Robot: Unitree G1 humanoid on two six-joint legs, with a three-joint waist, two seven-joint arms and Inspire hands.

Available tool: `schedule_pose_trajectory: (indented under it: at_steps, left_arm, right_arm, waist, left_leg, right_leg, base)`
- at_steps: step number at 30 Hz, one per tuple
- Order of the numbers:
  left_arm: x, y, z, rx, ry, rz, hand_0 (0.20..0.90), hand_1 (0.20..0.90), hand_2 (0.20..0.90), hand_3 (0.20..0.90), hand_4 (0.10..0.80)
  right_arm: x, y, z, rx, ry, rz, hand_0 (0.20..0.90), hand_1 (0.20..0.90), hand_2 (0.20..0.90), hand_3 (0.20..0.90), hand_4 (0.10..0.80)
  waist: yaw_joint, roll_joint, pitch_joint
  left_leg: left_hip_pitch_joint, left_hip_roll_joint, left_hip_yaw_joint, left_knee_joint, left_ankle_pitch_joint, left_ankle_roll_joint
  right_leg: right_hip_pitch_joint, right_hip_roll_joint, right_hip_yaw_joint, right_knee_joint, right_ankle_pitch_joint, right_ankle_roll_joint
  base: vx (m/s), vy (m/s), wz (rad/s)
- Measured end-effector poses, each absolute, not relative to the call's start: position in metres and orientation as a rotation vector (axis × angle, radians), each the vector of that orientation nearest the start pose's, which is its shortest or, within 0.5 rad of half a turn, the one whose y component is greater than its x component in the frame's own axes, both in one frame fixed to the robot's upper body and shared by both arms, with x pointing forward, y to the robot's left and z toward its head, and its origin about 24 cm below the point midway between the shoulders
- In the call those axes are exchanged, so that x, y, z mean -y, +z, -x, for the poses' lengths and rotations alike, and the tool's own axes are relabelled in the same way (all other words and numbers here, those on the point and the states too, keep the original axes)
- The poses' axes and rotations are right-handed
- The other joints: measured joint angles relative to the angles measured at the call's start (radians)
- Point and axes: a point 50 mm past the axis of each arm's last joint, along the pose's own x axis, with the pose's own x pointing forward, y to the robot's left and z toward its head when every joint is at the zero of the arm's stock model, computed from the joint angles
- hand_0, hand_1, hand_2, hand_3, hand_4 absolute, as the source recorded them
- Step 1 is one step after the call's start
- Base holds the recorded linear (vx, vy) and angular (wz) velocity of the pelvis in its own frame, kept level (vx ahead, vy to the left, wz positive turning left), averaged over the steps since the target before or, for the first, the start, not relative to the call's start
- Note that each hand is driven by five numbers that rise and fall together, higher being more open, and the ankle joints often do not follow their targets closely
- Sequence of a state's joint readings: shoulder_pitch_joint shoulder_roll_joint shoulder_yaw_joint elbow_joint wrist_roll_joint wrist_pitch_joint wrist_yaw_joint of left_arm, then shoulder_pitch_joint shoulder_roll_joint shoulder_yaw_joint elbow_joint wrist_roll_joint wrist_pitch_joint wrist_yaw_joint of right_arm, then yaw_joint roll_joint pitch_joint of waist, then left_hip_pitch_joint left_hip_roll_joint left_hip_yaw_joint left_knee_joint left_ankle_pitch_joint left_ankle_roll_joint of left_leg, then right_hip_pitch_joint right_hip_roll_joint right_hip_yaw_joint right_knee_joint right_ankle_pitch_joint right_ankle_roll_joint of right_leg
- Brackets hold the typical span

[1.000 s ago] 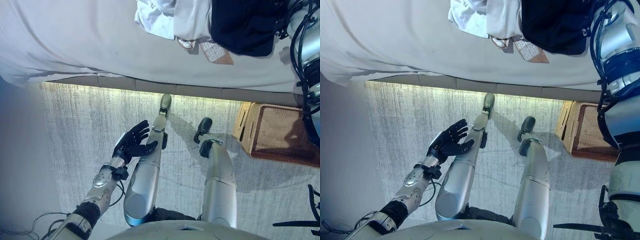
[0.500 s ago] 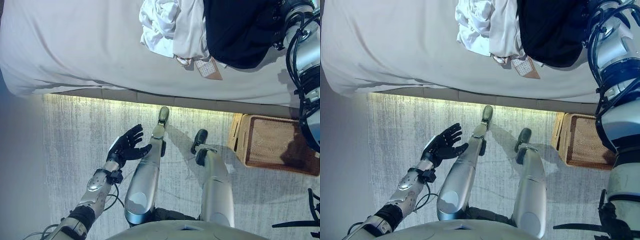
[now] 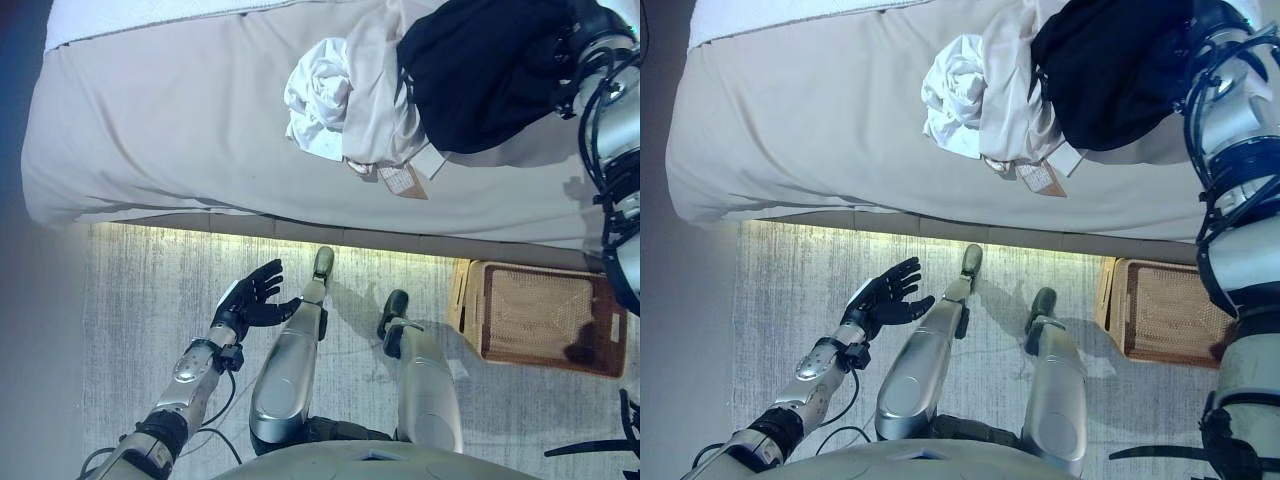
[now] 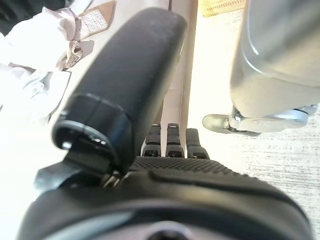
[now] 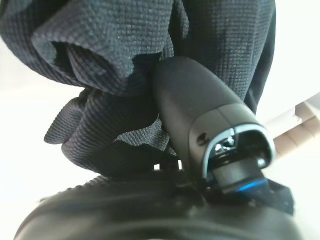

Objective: Pick up the clothes from the bed and place them into the basket

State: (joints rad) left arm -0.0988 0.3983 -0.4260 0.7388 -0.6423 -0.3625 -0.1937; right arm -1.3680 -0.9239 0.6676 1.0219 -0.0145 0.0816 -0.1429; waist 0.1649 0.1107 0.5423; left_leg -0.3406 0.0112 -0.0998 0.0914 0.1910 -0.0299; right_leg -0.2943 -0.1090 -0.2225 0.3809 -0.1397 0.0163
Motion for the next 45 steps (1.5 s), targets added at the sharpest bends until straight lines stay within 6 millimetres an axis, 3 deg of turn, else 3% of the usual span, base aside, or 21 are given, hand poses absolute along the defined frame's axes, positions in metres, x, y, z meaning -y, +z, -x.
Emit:
schedule_pose_trajectory:
  at_steps: [6,10,14,19,26,32,36,41,42,45]
  left_arm:
    - [-0.214,-0.077,-0.214,-0.461,-0.169,0.019,0.900,0.900,0.900,0.900,0.800]
    - [-0.226,-0.083,-0.207,-0.510,-0.136,-0.021,0.900,0.900,0.900,0.900,0.800]
    - [-0.229,-0.091,-0.197,-0.570,-0.138,-0.047,0.900,0.900,0.900,0.900,0.800]
    - [-0.230,-0.096,-0.192,-0.603,-0.144,-0.075,0.900,0.900,0.900,0.900,0.800]
    - [-0.232,-0.106,-0.182,-0.672,-0.141,-0.109,0.900,0.900,0.900,0.900,0.800]
    - [-0.229,-0.112,-0.180,-0.720,-0.163,-0.146,0.900,0.900,0.900,0.900,0.800]
    - [-0.234,-0.115,-0.177,-0.749,-0.137,-0.153,0.900,0.900,0.900,0.900,0.800]
    - [-0.234,-0.120,-0.170,-0.773,-0.105,-0.146,0.900,0.900,0.900,0.900,0.800]
    - [-0.233,-0.121,-0.168,-0.775,-0.098,-0.138,0.900,0.900,0.900,0.900,0.800]
    - [-0.231,-0.126,-0.159,-0.801,-0.096,-0.127,0.900,0.900,0.900,0.900,0.800]
  right_arm:
    - [0.340,0.325,-0.363,0.142,-0.565,1.045,0.300,0.300,0.300,0.200,0.100]
    - [0.352,0.328,-0.354,0.144,-0.584,1.035,0.300,0.300,0.300,0.200,0.100]
    - [0.350,0.330,-0.352,0.170,-0.572,1.039,0.300,0.300,0.300,0.200,0.100]
    - [0.345,0.329,-0.349,0.231,-0.530,1.033,0.300,0.300,0.300,0.200,0.100]
    - [0.335,0.319,-0.349,0.286,-0.450,1.060,0.300,0.300,0.300,0.200,0.100]
    - [0.347,0.320,-0.330,0.305,-0.451,1.084,0.300,0.300,0.300,0.200,0.100]
    - [0.353,0.305,-0.322,0.294,-0.432,1.069,0.300,0.300,0.300,0.200,0.100]
    - [0.372,0.260,-0.308,0.162,-0.402,1.070,0.300,0.300,0.300,0.200,0.100]
    - [0.380,0.241,-0.297,0.111,-0.387,1.070,0.300,0.300,0.300,0.200,0.100]
    - [0.387,0.214,-0.284,0.034,-0.357,1.078,0.300,0.300,0.300,0.200,0.100]
  waist:
    - [-0.005,-0.046,-0.013]
    - [-0.014,-0.107,-0.058]
    - [-0.025,-0.134,-0.115]
    - [-0.047,-0.144,-0.161]
    - [-0.094,-0.160,-0.195]
    - [-0.152,-0.163,-0.197]
    - [-0.202,-0.168,-0.204]
    - [-0.260,-0.167,-0.265]
    - [-0.274,-0.169,-0.279]
    - [-0.318,-0.161,-0.310]
  left_leg:
    - [0.147,0.002,0.000,-0.064,-0.002,0.008]
    - [0.185,0.003,0.002,-0.086,-0.007,0.008]
    - [0.223,-0.001,0.017,-0.110,-0.023,0.006]
    - [0.265,-0.012,0.028,-0.134,-0.027,0.011]
    - [0.320,-0.009,0.086,-0.172,-0.033,0.019]
    - [0.344,-0.006,0.149,-0.179,-0.042,0.033]
    - [0.367,-0.001,0.192,-0.179,-0.055,0.040]
    - [0.377,0.004,0.219,-0.180,-0.073,0.036]
    - [0.389,0.005,0.227,-0.182,-0.078,0.037]
    - [0.402,0.004,0.246,-0.185,-0.092,0.037]
  right_leg:
    - [0.169,0.011,-0.011,-0.110,0.017,0.025]
    - [0.237,0.019,-0.013,-0.196,0.038,0.032]
    - [0.290,0.020,-0.010,-0.263,0.055,0.040]
    - [0.339,0.016,0.000,-0.313,0.074,0.048]
    - [0.370,0.016,0.054,-0.364,0.103,0.057]
    - [0.370,0.016,0.116,-0.390,0.133,0.062]
    - [0.373,0.018,0.162,-0.399,0.145,0.067]
    - [0.373,0.020,0.191,-0.407,0.145,0.067]
    - [0.382,0.021,0.205,-0.410,0.145,0.067]
    - [0.387,0.021,0.228,-0.419,0.145,0.067]
  base:
    - [0.154,-0.064,0.03]
    - [0.097,-0.028,0.01]
    - [0.068,0.007,-0.04]
    - [0.045,0.012,-0.06]
    - [0.009,0.005,-0.24]
    - [0.006,-0.001,-0.31]
    - [0.004,0.011,-0.35]
    - [0.027,-0.004,-0.20]
    - [0.021,-0.005,-0.17]
    - [0.021,-0.007,-0.28]
